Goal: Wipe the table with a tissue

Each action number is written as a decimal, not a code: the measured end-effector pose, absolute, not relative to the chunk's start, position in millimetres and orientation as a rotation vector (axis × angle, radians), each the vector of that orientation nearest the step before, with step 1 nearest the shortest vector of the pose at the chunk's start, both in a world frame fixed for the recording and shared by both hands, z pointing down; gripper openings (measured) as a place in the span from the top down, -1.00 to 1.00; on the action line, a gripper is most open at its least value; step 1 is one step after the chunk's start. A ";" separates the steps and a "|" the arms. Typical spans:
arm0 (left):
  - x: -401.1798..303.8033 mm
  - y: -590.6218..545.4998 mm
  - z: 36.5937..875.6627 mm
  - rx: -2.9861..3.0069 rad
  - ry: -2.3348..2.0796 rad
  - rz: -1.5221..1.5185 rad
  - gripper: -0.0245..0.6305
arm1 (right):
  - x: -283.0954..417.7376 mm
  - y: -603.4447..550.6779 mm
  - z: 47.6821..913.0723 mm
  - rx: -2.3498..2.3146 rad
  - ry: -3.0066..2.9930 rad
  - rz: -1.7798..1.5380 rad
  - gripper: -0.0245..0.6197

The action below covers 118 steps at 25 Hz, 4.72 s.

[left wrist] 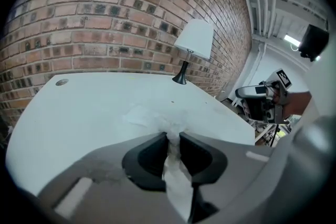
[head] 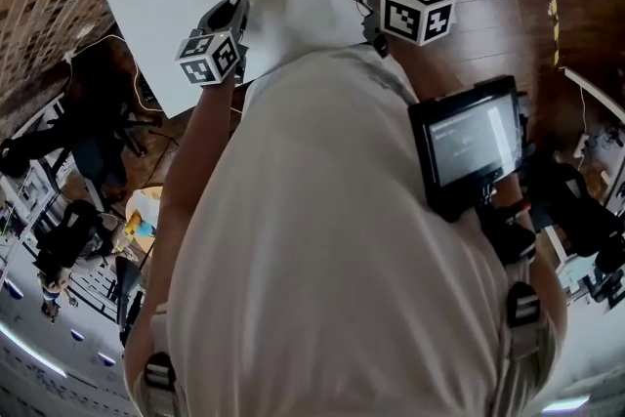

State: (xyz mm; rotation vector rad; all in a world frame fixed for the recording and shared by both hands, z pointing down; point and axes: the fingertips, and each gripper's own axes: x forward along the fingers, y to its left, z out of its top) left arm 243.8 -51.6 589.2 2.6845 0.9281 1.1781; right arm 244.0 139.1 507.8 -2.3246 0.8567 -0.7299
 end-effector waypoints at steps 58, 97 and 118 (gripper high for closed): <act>233.6 31.3 641.4 2.931 1.257 1.433 0.73 | 192.9 202.2 536.7 -2.334 0.556 -0.732 0.87; 257.1 3.1 596.2 2.539 1.156 1.256 0.73 | 207.6 180.3 529.2 -2.352 0.704 -0.756 0.87; 396.4 13.0 612.3 2.931 0.896 1.330 0.72 | 210.7 188.0 527.3 -2.460 0.795 -0.825 0.87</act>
